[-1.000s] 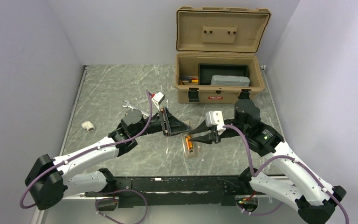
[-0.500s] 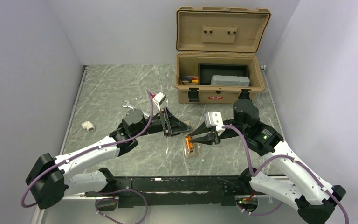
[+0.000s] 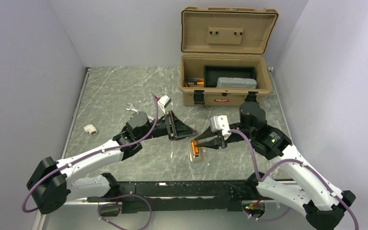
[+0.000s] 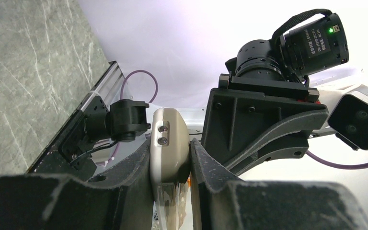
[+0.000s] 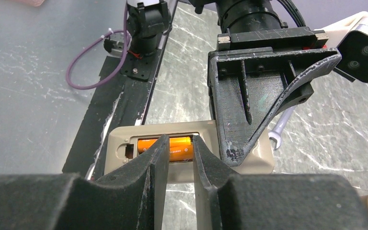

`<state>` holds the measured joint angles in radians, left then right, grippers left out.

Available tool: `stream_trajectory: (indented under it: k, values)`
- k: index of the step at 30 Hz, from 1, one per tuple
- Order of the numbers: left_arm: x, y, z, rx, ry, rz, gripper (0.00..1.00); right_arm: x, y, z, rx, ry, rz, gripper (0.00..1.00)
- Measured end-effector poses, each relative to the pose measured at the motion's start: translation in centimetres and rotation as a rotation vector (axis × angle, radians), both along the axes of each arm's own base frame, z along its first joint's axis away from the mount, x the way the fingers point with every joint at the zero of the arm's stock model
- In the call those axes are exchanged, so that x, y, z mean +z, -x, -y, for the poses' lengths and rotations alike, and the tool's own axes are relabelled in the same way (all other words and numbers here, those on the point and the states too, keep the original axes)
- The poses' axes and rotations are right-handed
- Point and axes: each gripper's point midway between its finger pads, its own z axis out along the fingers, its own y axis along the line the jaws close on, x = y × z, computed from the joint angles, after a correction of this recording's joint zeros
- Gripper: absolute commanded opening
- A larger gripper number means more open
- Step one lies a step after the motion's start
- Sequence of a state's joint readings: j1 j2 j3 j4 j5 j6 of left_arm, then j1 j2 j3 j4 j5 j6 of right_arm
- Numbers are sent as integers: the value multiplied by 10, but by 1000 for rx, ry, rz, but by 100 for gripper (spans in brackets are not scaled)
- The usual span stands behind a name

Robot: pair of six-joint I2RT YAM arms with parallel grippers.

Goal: Load the batteries into the remote control
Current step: Load the battery into the remote control.

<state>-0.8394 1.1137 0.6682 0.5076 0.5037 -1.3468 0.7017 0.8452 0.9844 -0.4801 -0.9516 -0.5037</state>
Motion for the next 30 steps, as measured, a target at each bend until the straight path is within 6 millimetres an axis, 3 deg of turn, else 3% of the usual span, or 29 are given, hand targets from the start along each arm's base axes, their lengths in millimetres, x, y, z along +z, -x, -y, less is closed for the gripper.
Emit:
stream_trajectory:
  k: [30]
  values:
    - [-6, 2, 1, -10, -20, -8, 0, -10, 1, 1, 2, 36, -35, 21]
